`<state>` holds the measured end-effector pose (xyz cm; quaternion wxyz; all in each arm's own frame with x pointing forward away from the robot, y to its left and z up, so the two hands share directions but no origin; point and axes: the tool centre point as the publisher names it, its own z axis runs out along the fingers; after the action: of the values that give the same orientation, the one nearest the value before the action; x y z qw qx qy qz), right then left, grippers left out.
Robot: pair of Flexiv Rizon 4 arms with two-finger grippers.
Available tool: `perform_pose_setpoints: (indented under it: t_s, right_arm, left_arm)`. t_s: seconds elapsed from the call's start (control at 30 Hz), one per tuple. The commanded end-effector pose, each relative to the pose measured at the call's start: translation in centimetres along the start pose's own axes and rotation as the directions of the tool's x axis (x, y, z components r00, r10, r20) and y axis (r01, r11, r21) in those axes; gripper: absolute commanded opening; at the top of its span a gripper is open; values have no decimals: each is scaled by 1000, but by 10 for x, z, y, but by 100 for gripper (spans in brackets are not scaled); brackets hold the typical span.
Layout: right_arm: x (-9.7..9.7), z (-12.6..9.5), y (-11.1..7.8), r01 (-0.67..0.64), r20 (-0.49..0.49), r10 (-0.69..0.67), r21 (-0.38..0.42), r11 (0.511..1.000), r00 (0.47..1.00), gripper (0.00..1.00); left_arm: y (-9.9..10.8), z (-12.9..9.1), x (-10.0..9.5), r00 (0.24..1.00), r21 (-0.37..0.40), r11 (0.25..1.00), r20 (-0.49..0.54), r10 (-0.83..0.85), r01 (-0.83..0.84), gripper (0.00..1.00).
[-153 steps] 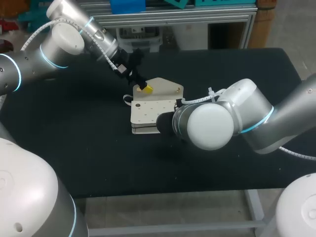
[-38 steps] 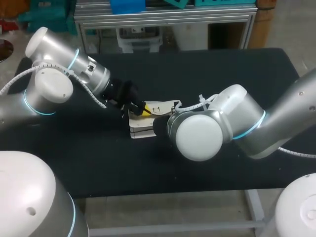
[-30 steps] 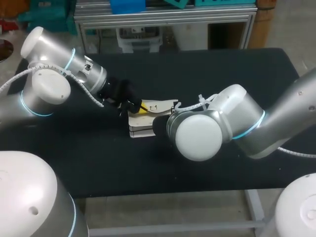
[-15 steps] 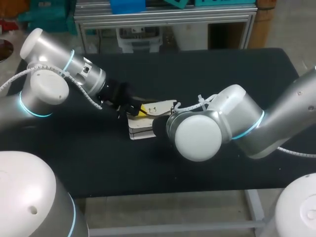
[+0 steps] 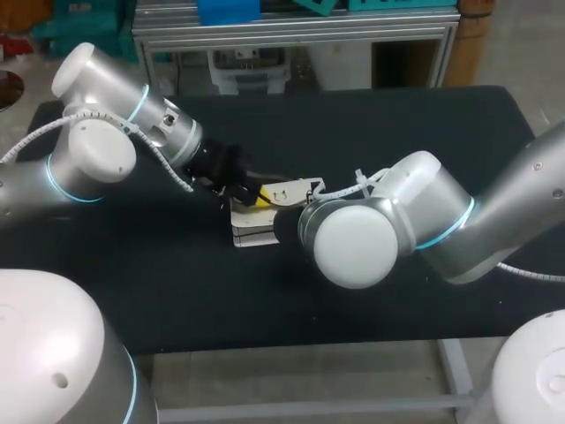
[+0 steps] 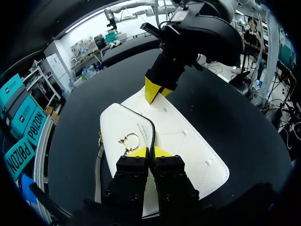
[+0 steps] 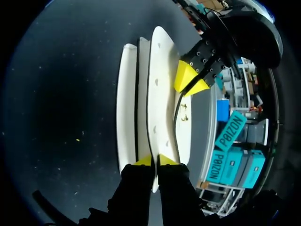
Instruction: Pick up the bag, open it, inspect its contents, close it, and place it on the opposite side
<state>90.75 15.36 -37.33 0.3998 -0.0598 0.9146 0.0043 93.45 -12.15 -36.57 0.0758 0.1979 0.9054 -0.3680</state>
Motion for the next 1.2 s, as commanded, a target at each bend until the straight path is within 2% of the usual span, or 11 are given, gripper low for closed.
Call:
perform_pose_setpoints:
  t_s: [0.03,0.17,0.37,0.4,0.43,0.47,0.67,0.87,0.97,1.03,1.2]
  right_arm:
    - [4,3,0,1,360,2,-10,1000,933,0]
    - [4,3,0,1,360,2,-10,1000,933,0]
    - [4,3,0,1,360,2,-10,1000,933,0]
    - [4,3,0,1,360,2,-10,1000,933,0]
    - [4,3,0,1,360,2,-10,1000,933,0]
    - [4,3,0,1,360,2,-10,1000,933,0]
    - [4,3,0,1,360,2,-10,1000,933,0]
    - [4,3,0,1,360,2,-10,1000,933,0]
    - [4,3,0,1,360,2,-10,1000,933,0]
    - [4,3,0,1,360,2,-10,1000,933,0]
    - [4,3,0,1,360,2,-10,1000,933,0]
  left_arm:
    - [-2,-7,9,999,32,999,-1,33,-33,0]
    - [-7,-7,19,996,45,995,-25,89,-88,0]
    - [-7,2,17,998,-8,999,-28,48,-49,2]
    - [-6,2,14,999,-13,999,-20,36,-36,29]
    - [-5,1,11,1000,-12,1000,-13,21,-21,73]
    - [-5,-2,8,1000,-11,1000,-3,5,-5,98]
    - [-5,-22,-10,993,-2,995,66,-96,96,100]
    - [-8,-34,-6,984,24,995,144,-103,100,100]
    - [-14,-33,0,979,8,997,187,-76,76,100]
    - [-19,-30,4,962,-38,997,268,-50,62,100]
    - [-30,-30,10,926,-92,995,377,-9,47,100]
